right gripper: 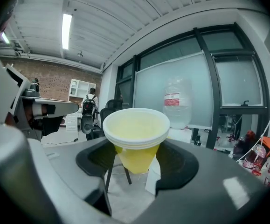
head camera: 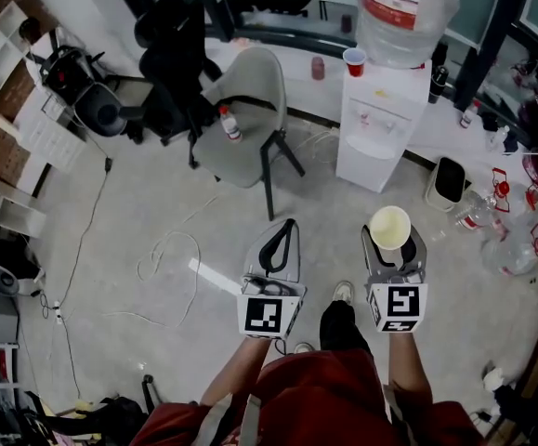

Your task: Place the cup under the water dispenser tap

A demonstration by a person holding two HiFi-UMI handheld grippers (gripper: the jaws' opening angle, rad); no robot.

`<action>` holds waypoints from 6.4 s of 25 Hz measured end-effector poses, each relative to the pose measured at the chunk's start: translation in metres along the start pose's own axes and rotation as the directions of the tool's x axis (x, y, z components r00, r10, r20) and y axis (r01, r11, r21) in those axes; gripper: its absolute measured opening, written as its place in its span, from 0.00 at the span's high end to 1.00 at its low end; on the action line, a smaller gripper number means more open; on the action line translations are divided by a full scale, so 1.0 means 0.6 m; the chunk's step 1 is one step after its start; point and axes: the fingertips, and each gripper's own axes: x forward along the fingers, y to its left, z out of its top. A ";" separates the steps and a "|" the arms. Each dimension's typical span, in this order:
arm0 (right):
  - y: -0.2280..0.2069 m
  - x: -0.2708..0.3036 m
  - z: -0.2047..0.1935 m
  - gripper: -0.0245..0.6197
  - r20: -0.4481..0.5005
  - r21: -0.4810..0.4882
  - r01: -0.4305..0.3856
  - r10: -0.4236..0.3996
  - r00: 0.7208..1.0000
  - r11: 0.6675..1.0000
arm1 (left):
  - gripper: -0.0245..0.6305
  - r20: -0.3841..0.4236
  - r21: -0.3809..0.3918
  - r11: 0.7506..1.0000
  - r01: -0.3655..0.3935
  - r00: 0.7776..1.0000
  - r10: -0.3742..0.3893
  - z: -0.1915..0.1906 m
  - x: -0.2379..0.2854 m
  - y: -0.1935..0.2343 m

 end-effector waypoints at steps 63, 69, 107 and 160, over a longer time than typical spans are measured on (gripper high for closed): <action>-0.213 0.687 -0.568 0.55 -0.291 0.115 -0.024 0.057 0.955 0.993 | 0.97 -0.270 -0.056 0.991 0.122 0.954 -0.132 -0.611 0.629 0.096; -0.221 0.732 -0.643 0.55 -0.315 0.133 0.008 0.035 0.948 0.991 | 0.97 -0.307 -0.083 0.987 0.134 0.939 -0.154 -0.700 0.643 0.100; -0.319 0.894 -0.758 0.47 -0.371 0.082 0.107 -0.069 0.926 0.991 | 0.97 -0.366 -0.174 0.977 0.127 0.912 -0.183 -0.825 0.641 0.081; -0.298 0.159 0.141 0.50 0.230 -0.086 0.115 -0.093 0.969 0.990 | 0.97 0.083 0.065 0.998 0.022 0.996 -0.027 0.043 0.361 -0.013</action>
